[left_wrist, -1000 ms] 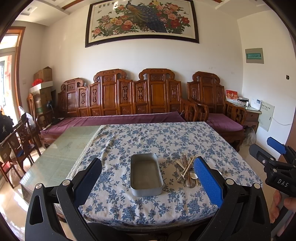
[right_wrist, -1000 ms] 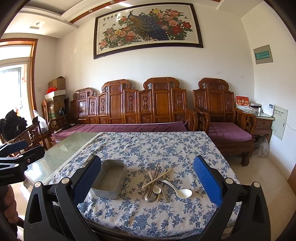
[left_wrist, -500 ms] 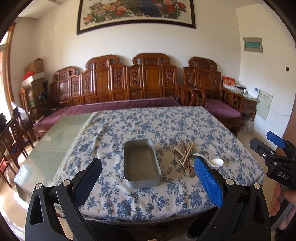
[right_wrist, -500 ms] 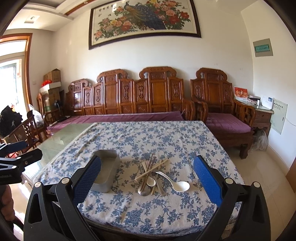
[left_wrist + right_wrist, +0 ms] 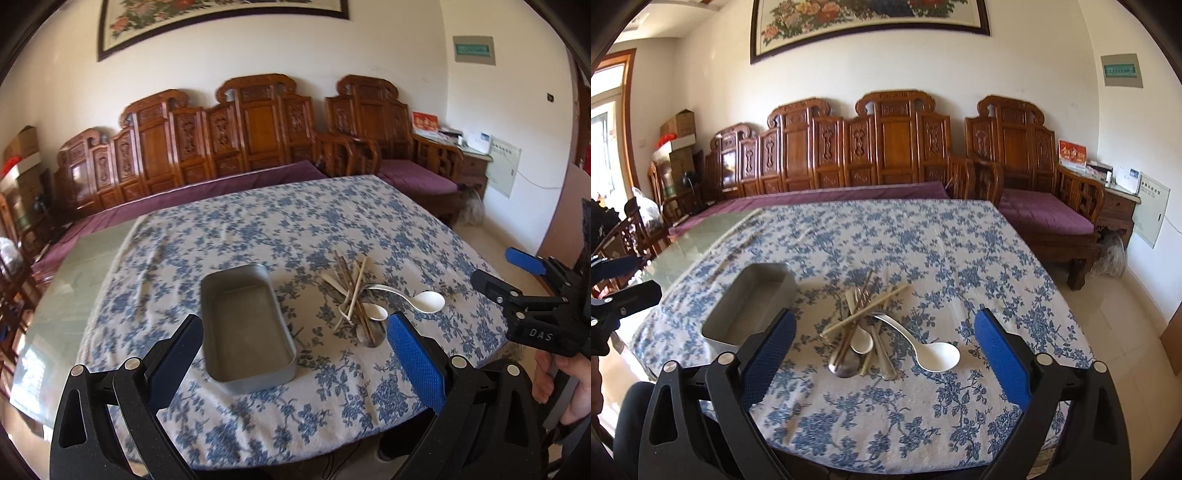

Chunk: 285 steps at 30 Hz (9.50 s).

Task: Organize utensils
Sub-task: 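Lower the left tool onto the utensil pile and grasp a wooden chopstick, then lift the chopstick with the left tool while the right tool grasps a metal spoon, then carry chopstick and spoon into the grey tray and open both tools, then grasp a wooden chopstick with the right tool while the left grasps another chopstick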

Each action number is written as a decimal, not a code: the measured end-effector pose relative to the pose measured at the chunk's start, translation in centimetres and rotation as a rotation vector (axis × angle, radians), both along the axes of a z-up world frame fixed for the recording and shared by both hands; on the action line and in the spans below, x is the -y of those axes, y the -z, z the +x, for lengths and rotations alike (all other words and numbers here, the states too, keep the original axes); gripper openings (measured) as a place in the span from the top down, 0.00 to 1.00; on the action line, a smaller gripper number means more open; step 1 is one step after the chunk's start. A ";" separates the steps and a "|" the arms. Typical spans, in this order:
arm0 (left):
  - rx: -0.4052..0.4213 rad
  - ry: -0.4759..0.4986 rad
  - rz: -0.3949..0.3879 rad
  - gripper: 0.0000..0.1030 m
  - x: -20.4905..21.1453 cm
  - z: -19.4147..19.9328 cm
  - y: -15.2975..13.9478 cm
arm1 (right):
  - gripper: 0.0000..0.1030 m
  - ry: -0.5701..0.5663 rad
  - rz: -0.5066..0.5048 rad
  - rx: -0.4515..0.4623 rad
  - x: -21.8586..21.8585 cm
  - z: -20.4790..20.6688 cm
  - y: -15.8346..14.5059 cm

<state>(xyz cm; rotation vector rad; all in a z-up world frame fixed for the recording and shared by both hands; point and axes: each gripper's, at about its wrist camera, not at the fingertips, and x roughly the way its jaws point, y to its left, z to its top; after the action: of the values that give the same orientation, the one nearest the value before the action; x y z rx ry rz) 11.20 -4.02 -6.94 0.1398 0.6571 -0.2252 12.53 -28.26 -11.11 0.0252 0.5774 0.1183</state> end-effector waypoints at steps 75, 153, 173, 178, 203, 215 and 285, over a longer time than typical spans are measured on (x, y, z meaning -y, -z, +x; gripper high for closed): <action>-0.199 0.188 -0.171 0.96 3.5 9.6 8.9 | 0.55 -0.153 0.091 -0.373 -1.0 15.7 11.5; -0.201 -0.052 -0.136 0.96 -7.4 8.1 7.9 | 0.97 -0.267 0.175 -0.267 -11.1 14.9 5.0; -0.317 -0.128 -0.145 0.96 -8.8 11.8 12.5 | 0.97 -0.363 0.147 -0.310 -16.6 16.2 5.8; -0.277 -0.153 -0.160 0.96 -10.1 11.4 11.3 | 0.97 -0.382 0.151 -0.322 -18.3 16.9 6.1; -0.205 -0.211 -0.173 0.96 -13.0 10.6 9.3 | 0.94 -0.416 0.085 -0.408 -22.1 17.4 10.7; -0.192 -0.105 -0.161 0.73 -7.7 10.5 9.2 | 0.94 -0.273 0.044 -0.289 -10.6 15.7 6.7; -0.397 0.100 0.025 0.83 11.7 18.6 15.4 | 0.94 -0.116 0.115 -0.320 7.8 9.8 8.4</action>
<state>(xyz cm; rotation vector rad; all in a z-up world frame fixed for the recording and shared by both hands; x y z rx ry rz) 29.77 -15.68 -22.36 0.1541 1.0489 -0.3460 22.29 -36.04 -19.48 0.1244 0.8915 0.2636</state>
